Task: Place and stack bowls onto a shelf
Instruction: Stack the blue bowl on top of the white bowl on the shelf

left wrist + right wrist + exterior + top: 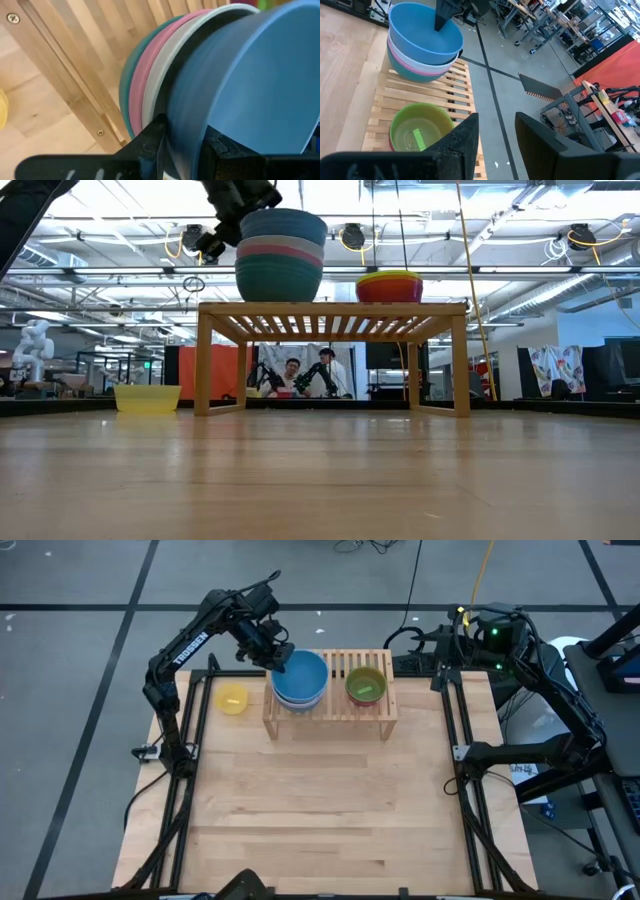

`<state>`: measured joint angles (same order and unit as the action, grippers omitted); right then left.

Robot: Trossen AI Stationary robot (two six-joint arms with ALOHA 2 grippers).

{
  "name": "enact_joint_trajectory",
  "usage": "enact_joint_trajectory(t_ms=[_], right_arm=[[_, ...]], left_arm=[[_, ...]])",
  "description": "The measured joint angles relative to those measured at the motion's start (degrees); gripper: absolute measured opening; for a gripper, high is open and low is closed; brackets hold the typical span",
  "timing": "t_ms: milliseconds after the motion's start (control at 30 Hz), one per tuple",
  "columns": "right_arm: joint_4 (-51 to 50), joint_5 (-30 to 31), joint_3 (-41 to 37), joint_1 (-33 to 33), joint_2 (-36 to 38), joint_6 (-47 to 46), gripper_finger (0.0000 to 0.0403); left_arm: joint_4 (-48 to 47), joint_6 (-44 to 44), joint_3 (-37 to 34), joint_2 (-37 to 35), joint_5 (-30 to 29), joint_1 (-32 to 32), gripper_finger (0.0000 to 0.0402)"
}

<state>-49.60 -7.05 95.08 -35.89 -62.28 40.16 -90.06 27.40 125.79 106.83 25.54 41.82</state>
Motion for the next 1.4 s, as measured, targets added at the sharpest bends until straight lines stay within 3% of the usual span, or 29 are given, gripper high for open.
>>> enact_joint_trajectory(t_ms=[767,1167,1400], right_arm=[[0.00,0.00,0.01,0.00,0.02,1.25,0.0121],[0.00,0.00,0.01,-0.01,0.04,1.25,0.0121],[0.02,0.02,-0.01,-0.01,0.04,1.25,0.0121]], left_arm=[[0.07,-5.21,1.49,0.00,-1.17,-0.52,0.0072],[0.01,-7.57,1.56,-1.22,-11.19,-1.09,0.0072],[0.04,-10.71,1.58,-1.55,-11.91,-1.27,0.0072]])
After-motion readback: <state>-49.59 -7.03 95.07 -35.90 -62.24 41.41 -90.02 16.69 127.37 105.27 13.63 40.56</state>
